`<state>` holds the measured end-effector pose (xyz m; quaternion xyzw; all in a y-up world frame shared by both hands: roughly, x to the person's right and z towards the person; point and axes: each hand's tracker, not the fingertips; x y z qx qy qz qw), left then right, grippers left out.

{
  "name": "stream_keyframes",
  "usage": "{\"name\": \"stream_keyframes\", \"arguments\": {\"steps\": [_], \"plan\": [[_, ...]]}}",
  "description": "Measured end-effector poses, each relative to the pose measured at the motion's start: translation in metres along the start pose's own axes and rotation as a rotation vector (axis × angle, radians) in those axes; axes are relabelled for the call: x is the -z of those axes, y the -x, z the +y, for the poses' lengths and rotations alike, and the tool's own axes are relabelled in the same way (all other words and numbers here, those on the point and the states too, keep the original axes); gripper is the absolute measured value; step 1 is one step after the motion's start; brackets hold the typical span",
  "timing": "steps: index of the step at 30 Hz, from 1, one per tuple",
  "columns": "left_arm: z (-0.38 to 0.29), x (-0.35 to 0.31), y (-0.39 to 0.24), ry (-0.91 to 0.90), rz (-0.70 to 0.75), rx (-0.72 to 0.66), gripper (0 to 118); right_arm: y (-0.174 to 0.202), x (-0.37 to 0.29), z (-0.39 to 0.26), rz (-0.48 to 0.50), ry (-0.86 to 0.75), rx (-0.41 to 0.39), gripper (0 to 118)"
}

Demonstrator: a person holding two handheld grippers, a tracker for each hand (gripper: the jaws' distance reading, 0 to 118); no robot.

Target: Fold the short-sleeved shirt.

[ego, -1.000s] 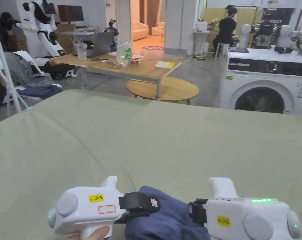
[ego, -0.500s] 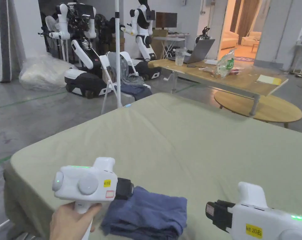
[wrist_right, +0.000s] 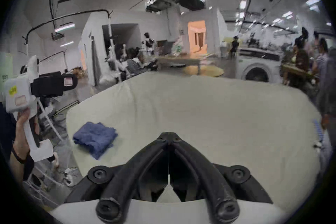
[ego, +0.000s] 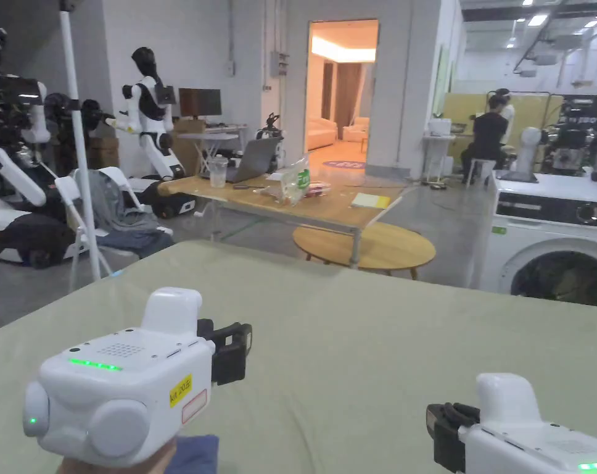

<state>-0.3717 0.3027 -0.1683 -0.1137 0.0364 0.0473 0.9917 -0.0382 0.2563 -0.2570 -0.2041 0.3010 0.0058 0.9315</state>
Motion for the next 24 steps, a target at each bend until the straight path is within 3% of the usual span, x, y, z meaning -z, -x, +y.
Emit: {"name": "stream_keyframes", "arguments": {"steps": [1, 2, 3, 7, 9, 10, 13, 17, 24], "plan": [[0.001, 0.01, -0.021, 0.013, -0.041, 0.001, 28, -0.015, -0.012, -0.001, -0.034, -0.017, 0.001, 0], [0.001, 0.021, -0.036, 0.021, -0.076, -0.008, 10, -0.033, -0.026, -0.002, -0.065, -0.035, -0.005, 0], [0.0, 0.029, -0.054, 0.03, -0.11, -0.015, 0, -0.051, -0.039, -0.004, -0.11, -0.064, -0.005, 0], [-0.012, 0.045, -0.115, 0.003, -0.159, 0.009, 0, -0.12, -0.089, -0.01, -0.347, -0.139, 0.06, 0], [-0.01, 0.051, -0.14, -0.039, -0.108, 0.106, 0, -0.136, -0.1, -0.004, -0.465, -0.152, -0.005, 0], [-0.009, 0.051, -0.149, -0.052, -0.094, 0.149, 0, -0.144, -0.104, -0.001, -0.46, -0.181, 0.008, 0], [-0.001, 0.05, -0.17, -0.079, -0.08, 0.207, 0, -0.164, -0.108, 0.007, -0.388, -0.202, 0.178, 0], [0.005, 0.039, -0.173, -0.092, -0.039, 0.213, 0, -0.155, -0.114, 0.005, -0.445, -0.207, 0.065, 0], [0.007, 0.025, -0.157, -0.141, -0.048, 0.141, 0, -0.14, -0.111, 0.005, -0.407, -0.199, 0.062, 0]]}}
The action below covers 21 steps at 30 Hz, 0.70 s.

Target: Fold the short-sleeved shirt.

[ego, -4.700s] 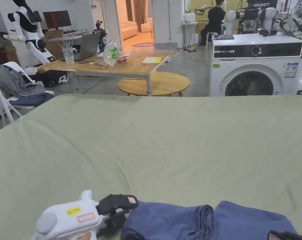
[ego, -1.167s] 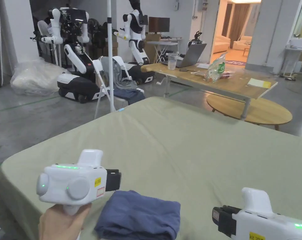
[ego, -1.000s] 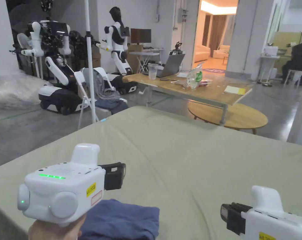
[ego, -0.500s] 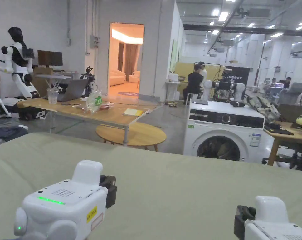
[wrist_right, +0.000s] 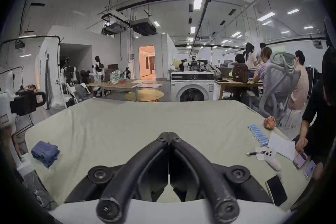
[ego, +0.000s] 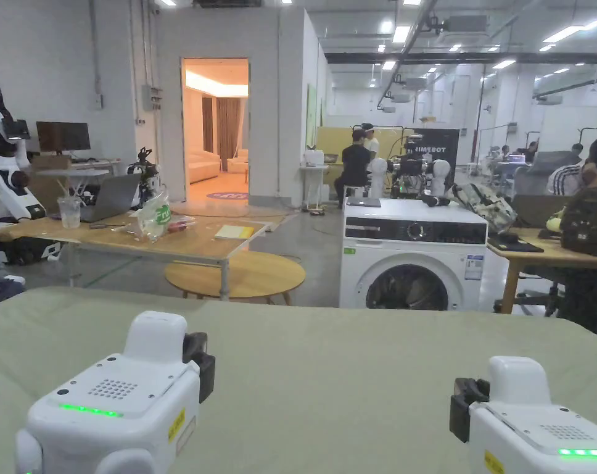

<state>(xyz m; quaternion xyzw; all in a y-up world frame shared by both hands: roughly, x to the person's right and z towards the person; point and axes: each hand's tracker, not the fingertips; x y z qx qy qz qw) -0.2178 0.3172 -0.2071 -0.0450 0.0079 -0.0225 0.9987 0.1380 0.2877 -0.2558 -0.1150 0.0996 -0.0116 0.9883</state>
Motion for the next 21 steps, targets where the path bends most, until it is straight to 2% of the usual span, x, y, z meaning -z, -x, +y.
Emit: {"name": "stream_keyframes", "arguments": {"steps": [10, 11, 12, 13, 14, 15, 16, 17, 18, 21], "plan": [[0.0, -0.004, 0.011, 0.033, 0.009, -0.055, 0, 0.006, -0.007, 0.008, -0.006, -0.03, 0.006, 0], [0.0, -0.005, 0.009, 0.044, 0.005, -0.051, 0, 0.007, -0.01, 0.007, -0.009, -0.037, 0.003, 1], [0.001, -0.006, 0.008, 0.06, -0.005, -0.052, 1, 0.007, -0.013, 0.005, -0.017, -0.051, 0.003, 9], [0.002, -0.008, 0.005, 0.065, -0.017, -0.049, 17, 0.008, -0.015, 0.004, -0.014, -0.056, 0.007, 28], [0.002, -0.009, 0.002, 0.062, -0.018, -0.045, 51, 0.009, -0.017, 0.002, -0.005, -0.054, 0.008, 59], [0.003, -0.009, -0.001, 0.071, -0.02, -0.027, 82, 0.012, -0.017, 0.0, -0.006, -0.051, 0.006, 82], [0.003, -0.011, -0.004, 0.076, -0.019, -0.015, 104, 0.015, -0.018, -0.004, -0.011, -0.053, 0.006, 98], [0.002, -0.015, -0.008, 0.05, -0.009, -0.005, 110, 0.016, -0.021, -0.005, -0.01, -0.063, 0.005, 106], [0.002, -0.018, -0.014, -0.003, -0.002, 0.003, 110, 0.018, -0.021, -0.007, -0.016, -0.072, 0.008, 107], [0.004, -0.02, -0.019, 0.004, -0.051, -0.017, 110, 0.02, -0.017, -0.007, -0.02, -0.049, 0.006, 107]]}}
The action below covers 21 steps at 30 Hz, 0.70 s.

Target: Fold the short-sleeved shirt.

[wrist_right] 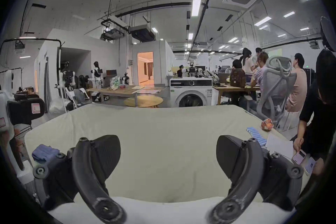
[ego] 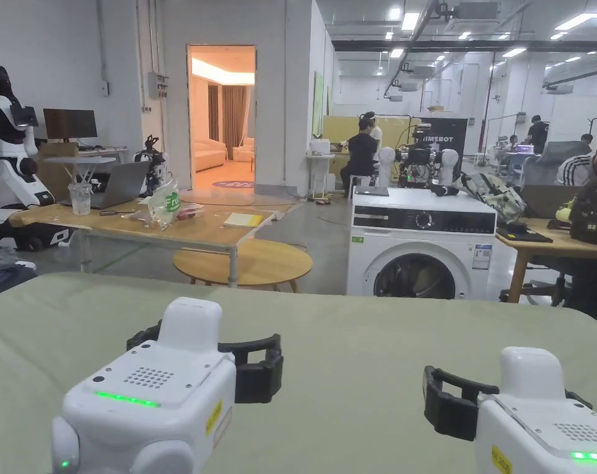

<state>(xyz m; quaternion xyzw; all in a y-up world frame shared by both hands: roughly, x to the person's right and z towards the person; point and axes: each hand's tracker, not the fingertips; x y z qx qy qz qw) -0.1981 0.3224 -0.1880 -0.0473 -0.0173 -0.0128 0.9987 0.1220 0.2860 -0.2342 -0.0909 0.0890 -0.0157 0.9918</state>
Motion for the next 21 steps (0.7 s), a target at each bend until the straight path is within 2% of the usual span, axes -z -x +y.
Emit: {"name": "stream_keyframes", "arguments": {"steps": [4, 11, 16, 17, 19, 20, 21], "plan": [[0.0, 0.005, -0.004, 0.004, 0.036, 0.004, 110, 0.0, 0.005, 0.0, -0.003, 0.031, -0.012, 107], [-0.006, 0.008, 0.003, 0.006, 0.044, -0.035, 110, -0.001, 0.003, -0.002, -0.005, 0.038, 0.038, 107], [-0.008, 0.006, 0.004, 0.01, 0.069, -0.024, 110, 0.002, -0.007, -0.004, -0.003, 0.023, 0.017, 107], [-0.008, 0.006, 0.004, 0.014, 0.069, -0.016, 110, 0.001, -0.009, -0.002, -0.004, 0.018, 0.041, 107], [-0.008, 0.004, 0.003, 0.012, 0.074, -0.012, 110, -0.004, -0.009, 0.002, 0.017, 0.022, 0.147, 107], [-0.008, 0.003, 0.003, 0.012, 0.07, -0.011, 110, -0.005, -0.009, 0.005, -0.003, 0.044, 0.192, 107], [-0.007, 0.001, 0.003, 0.01, 0.069, -0.013, 110, -0.007, -0.008, 0.009, -0.002, 0.076, 0.22, 107]]}}
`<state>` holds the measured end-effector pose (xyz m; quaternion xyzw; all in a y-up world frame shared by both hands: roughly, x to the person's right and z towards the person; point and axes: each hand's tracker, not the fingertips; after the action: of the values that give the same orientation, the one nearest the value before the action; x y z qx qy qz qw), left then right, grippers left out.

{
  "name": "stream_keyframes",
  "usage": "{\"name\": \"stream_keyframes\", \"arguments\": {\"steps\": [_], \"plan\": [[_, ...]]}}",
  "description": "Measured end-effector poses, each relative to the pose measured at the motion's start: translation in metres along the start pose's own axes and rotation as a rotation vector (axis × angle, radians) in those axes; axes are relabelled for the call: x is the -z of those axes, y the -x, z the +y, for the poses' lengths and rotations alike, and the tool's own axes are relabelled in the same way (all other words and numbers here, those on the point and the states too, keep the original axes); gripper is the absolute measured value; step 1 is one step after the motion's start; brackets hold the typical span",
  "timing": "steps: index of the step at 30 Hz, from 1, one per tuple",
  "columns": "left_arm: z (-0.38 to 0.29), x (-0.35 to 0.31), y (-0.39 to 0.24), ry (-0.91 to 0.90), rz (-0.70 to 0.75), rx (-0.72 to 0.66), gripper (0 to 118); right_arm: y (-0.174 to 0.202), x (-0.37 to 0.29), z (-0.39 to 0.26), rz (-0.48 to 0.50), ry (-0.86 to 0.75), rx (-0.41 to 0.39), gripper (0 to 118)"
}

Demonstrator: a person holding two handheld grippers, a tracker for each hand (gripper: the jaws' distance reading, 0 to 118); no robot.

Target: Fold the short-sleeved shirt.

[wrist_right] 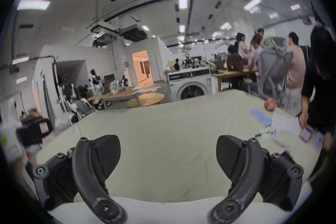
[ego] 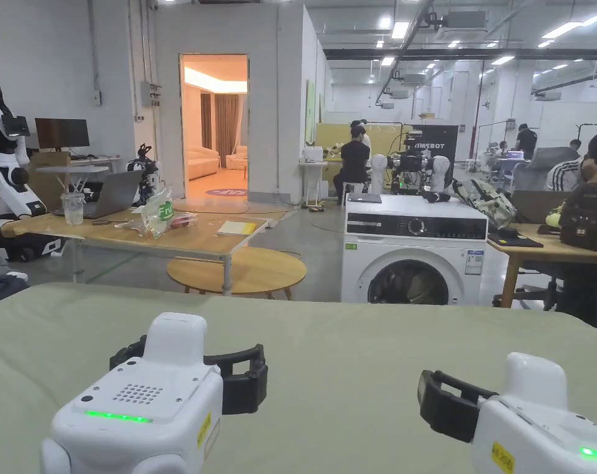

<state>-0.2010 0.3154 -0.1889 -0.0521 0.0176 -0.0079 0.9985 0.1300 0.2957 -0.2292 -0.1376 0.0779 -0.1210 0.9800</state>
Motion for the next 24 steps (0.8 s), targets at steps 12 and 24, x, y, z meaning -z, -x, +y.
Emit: {"name": "stream_keyframes", "arguments": {"steps": [12, 24], "plan": [[0.002, -0.008, -0.005, -0.007, -0.03, -0.009, 110, 0.011, -0.003, 0.012, -0.027, 0.088, 0.033, 107], [0.002, -0.01, 0.0, 0.004, -0.035, -0.027, 110, 0.014, -0.012, 0.012, -0.055, 0.079, 0.024, 107]]}}
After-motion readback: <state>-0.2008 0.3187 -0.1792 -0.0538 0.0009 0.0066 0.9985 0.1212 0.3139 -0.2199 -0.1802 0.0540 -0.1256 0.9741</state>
